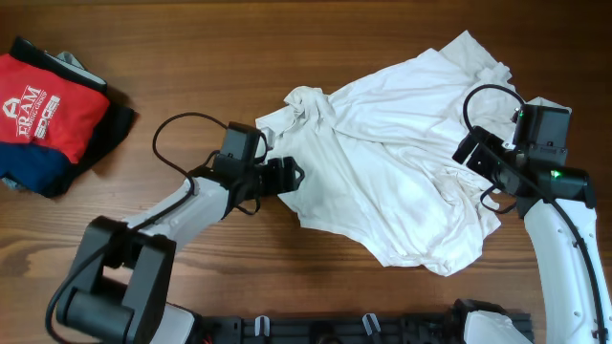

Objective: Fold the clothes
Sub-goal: 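Grasp the left edge of the T-shirt with the left gripper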

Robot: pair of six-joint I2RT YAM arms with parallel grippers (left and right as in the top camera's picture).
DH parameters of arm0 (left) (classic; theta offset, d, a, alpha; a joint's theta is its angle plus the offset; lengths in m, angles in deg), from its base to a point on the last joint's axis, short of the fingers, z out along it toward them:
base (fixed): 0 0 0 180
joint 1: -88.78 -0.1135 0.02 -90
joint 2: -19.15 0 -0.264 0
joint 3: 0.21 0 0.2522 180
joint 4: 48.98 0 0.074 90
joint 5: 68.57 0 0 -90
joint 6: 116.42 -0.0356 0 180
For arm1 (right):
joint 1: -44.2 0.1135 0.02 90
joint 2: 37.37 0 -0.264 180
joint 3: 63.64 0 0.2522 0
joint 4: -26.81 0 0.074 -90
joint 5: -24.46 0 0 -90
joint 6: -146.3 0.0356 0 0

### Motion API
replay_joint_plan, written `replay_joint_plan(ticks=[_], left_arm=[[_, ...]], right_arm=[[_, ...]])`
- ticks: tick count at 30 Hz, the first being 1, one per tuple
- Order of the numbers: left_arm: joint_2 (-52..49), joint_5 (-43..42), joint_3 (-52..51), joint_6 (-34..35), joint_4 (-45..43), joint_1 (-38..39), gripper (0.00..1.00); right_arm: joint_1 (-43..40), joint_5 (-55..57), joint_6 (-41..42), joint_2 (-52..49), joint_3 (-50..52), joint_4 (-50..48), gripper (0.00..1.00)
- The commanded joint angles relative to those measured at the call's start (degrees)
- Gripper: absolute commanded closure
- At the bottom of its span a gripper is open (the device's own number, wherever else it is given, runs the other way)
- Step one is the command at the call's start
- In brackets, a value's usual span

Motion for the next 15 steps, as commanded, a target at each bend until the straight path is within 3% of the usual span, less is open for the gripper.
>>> replay_joint_plan(ticks=[1,2,5,9,15], left_arm=[[-2.3,-0.2,-0.6,1.2,-2.6,2.5,0.44],[-2.3,-0.2,-0.6,1.2,-3.3,3.0,0.48],[-2.3,-0.2,-0.6,1.2,-4.1,3.3,0.96],[-1.6,1.8,-0.5,1.2,-3.4,0.4,0.96],[3.6,3.1,4.5,-5.2,-3.3,-15.1,0.96]], right_arm=[[-0.2,0.1,-1.0,0.5,-0.2,0.1,0.01],[-0.2,0.1,-1.0,0.5,-0.2,0.1,0.0],[-0.2,0.1,-1.0,0.5,-0.2,0.3,0.0],[-0.2,0.1,-1.1,0.5,-0.2,0.3,0.0],[-0.2,0.4,-1.2,0.5,-0.2,0.7,0.0]])
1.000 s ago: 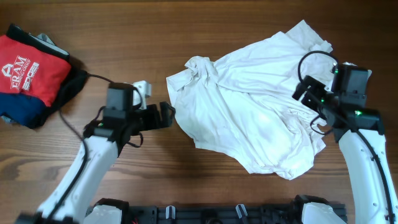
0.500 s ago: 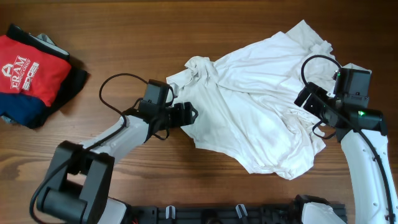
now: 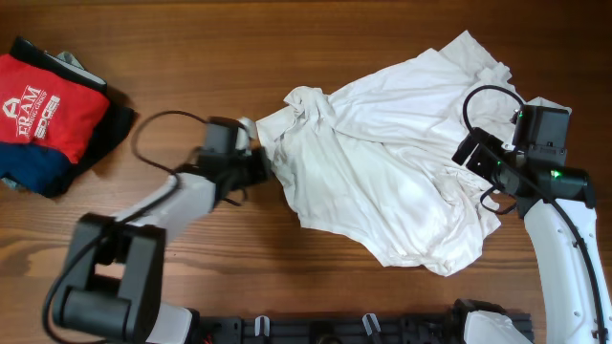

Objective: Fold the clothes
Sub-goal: 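Grasp the left edge of the T-shirt with the left gripper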

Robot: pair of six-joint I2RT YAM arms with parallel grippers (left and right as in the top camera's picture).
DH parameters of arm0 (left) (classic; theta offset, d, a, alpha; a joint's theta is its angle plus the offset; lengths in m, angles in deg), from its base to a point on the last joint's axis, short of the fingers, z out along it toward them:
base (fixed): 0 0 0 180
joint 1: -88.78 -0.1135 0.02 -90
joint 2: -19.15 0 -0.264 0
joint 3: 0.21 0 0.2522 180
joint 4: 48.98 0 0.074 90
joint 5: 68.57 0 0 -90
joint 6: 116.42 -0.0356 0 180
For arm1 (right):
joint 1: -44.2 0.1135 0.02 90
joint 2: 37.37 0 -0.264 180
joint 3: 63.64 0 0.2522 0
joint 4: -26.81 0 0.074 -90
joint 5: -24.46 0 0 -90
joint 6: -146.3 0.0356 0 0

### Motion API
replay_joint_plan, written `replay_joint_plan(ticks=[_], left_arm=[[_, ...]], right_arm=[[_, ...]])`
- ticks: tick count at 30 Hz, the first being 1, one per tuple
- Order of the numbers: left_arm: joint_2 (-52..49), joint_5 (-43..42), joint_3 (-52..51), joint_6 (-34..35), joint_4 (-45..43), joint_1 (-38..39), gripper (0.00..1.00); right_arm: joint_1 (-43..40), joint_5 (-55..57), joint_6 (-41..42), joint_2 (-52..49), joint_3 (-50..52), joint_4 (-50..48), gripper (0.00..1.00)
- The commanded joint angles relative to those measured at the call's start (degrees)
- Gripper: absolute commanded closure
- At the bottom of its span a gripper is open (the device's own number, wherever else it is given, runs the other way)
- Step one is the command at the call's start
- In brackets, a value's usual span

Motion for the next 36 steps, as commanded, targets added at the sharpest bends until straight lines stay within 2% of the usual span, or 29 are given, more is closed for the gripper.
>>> replay_joint_plan(ticks=[1,3,6,9,10,11,14,16,22,30,31,32,33,34,35,36], left_arm=[[3.9,1.4,7.3,-6.1,-0.2,-10.8,0.96],[3.8,0.5,11.3,-6.1,0.3,-14.3,0.96],[3.8,-7.9,14.1,-6.1,5.7,-14.9,0.94],[3.5,-9.1,14.0,-6.1,15.9,-11.9,0.71],[3.0,-9.1,13.9,-6.1,19.3,-10.1,0.51],[2.8,-9.0,13.9,-6.1,21.8,-8.6,0.41],[1.5,-7.1,13.9,-6.1,24.8,-4.6,0.28],[0.2,-4.7,13.9,-6.0,25.3,-1.8,0.25],[-5.1,-3.5,13.9,4.2,24.6,3.1,0.26],[-11.6,-3.5,13.9,6.3,19.3,10.3,0.28],[-11.6,-3.5,13.9,6.3,18.4,11.1,0.32],[-11.6,-3.5,13.9,6.2,17.6,11.6,0.41],[-11.6,-3.5,13.9,6.2,16.7,12.0,0.6],[-11.6,-3.1,13.9,6.2,16.2,12.2,0.73],[-11.6,-2.2,13.9,6.2,16.1,12.1,0.94],[-11.6,-1.2,13.9,6.2,16.1,12.1,0.96]], right_arm=[[-0.2,0.4,-1.1,0.5,-0.2,0.0,0.0],[-0.2,0.4,-1.1,0.5,-0.2,0.1,0.0],[-0.2,0.4,-1.2,0.5,-0.2,0.2,0.01],[-0.2,0.4,-1.1,0.5,-0.2,0.1,0.0],[-0.2,0.4,-1.2,0.5,-0.2,0.1,0.0],[-0.2,0.4,-1.1,0.5,-0.2,0.1,0.0],[-0.2,0.4,-1.1,0.5,-0.2,0.1,0.01],[-0.2,0.3,-1.1,0.5,-0.2,0.4,0.0],[-0.2,0.4,-1.1,0.5,-0.2,1.4,0.0],[-0.2,0.3,-1.0,0.5,-0.2,1.6,0.0],[-0.2,0.3,-1.0,0.5,-0.2,1.6,0.0],[-0.2,0.3,-1.0,0.5,-0.2,1.6,0.0],[-0.2,0.3,-1.0,0.5,-0.2,1.6,0.0],[-0.2,0.3,-1.0,0.5,-0.2,1.6,0.01],[-0.2,0.3,-1.0,0.5,-0.2,1.6,0.0],[-0.2,0.3,-1.0,0.5,-0.2,1.6,0.0]])
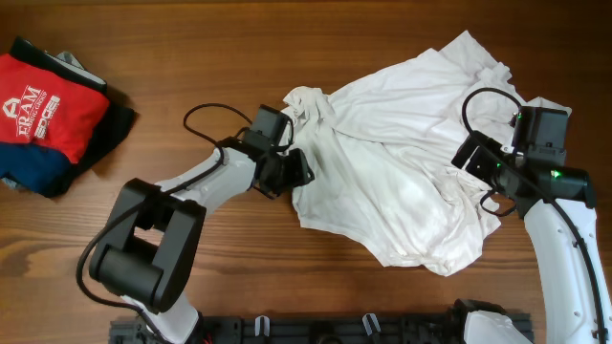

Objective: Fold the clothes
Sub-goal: 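Grasp the left edge of the T-shirt with the left gripper, then pull the T-shirt leftward with the left gripper to spread it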

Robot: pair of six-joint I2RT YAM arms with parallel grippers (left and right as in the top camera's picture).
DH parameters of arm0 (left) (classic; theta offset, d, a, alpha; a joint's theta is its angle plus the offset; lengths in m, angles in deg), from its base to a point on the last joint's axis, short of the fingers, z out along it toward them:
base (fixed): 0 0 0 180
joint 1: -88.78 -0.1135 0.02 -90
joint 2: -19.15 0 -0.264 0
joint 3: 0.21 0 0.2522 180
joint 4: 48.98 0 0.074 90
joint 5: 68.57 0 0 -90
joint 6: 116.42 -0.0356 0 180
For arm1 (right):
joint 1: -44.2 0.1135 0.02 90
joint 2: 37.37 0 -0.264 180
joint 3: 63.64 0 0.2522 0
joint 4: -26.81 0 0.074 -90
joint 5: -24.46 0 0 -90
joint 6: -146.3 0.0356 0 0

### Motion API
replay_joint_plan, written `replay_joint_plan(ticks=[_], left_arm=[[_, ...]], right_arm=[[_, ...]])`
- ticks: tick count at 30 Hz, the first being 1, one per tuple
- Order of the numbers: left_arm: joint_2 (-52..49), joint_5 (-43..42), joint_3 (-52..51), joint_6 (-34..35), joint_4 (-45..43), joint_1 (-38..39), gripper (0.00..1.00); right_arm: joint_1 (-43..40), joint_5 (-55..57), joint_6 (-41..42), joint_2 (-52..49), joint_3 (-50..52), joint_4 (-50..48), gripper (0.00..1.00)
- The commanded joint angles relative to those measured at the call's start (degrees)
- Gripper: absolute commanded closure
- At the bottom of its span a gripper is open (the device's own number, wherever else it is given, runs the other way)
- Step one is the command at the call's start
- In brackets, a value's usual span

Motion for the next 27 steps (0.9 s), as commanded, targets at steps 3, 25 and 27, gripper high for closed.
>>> replay_joint_plan(ticks=[3,25,27], left_arm=[[-0.9,7.4,-0.5,0.2,0.5,-0.5,0.96],[5.0,11.3,16.0,-8.2,0.2,-33.2,0.0],[5.0,4.7,16.0,-8.2,9.9,-32.8,0.0]], right_arm=[[-0.2,0.4,-0.6,0.5,-0.2,0.1,0.0],[-0.2,0.3,-0.7,0.5,-0.2,0.8,0.0],[-0.2,0.3,-0.8,0.5,-0.2,1.0,0.01]])
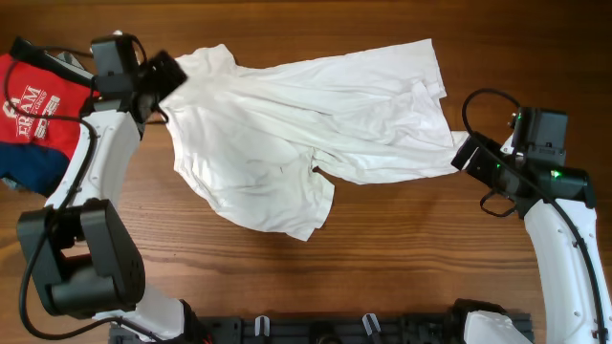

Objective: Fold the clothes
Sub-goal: 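Pull the T-shirt leftward with the left gripper to spread it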

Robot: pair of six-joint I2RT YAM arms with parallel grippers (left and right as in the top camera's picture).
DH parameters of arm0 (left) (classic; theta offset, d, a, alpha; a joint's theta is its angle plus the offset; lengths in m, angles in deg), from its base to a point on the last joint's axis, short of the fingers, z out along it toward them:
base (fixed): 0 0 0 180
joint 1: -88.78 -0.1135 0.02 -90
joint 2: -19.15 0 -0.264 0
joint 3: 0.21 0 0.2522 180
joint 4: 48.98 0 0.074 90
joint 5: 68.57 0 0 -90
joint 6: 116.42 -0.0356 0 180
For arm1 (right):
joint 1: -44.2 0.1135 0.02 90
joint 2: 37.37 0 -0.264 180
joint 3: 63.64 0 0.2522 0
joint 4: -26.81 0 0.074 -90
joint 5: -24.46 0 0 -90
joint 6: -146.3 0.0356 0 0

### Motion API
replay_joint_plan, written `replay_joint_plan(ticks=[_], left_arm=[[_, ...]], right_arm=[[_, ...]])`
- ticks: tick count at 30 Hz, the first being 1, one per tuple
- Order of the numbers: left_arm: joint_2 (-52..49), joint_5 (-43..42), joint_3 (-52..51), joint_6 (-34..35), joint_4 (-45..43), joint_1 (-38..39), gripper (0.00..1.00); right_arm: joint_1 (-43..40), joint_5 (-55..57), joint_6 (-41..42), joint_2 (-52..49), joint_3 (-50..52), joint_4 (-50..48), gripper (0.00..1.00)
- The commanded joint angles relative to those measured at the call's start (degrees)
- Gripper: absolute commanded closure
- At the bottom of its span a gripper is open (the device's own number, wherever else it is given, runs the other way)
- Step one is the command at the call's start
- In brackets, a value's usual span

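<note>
A white shirt (306, 124) lies spread across the middle of the table in the overhead view, pulled long from upper left to right. My left gripper (170, 75) is at the far left back, shut on the shirt's upper-left end. At the right, my right gripper (461, 156) is shut on the shirt's right edge. A loose flap of the shirt hangs toward the front, near the middle. Both sets of fingertips are partly hidden by cloth.
A folded pile of red and dark blue clothes (38, 119) sits at the far left edge, right beside my left arm. The wooden table (402, 268) shows bare at the front right. A black rail runs along the front edge.
My left gripper has moved from the shirt's left edge near the table's middle to the far back left, with the cloth in it. The shirt is now stretched out wide instead of bunched. The right arm stayed put.
The shirt lay crumpled at the right, with my right gripper in its right side throughout. My left gripper stood at its left edge, then a little further left, then back against the cloth. Now it holds that end far to the left and the shirt is spread.
</note>
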Motion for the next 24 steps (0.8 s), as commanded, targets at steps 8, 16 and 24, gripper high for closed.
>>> replay_joint_plan(ticks=[8,16,24], left_arm=[[0.8,-9.5,-0.9,-2.4,44.2,5.9,0.0],[0.8,-7.9,-11.6,1.9,39.9,9.7,0.0],[0.8,-8.2,-20.3,3.7,24.3,14.7,0.2]], right_arm=[[-0.2,0.4,-2.3,0.5,-0.2,0.7,0.0],[-0.2,0.4,-2.3,0.5,-0.2,2.0,0.0],[-0.2,0.4,-2.2,0.5,-0.2,2.3,0.0]])
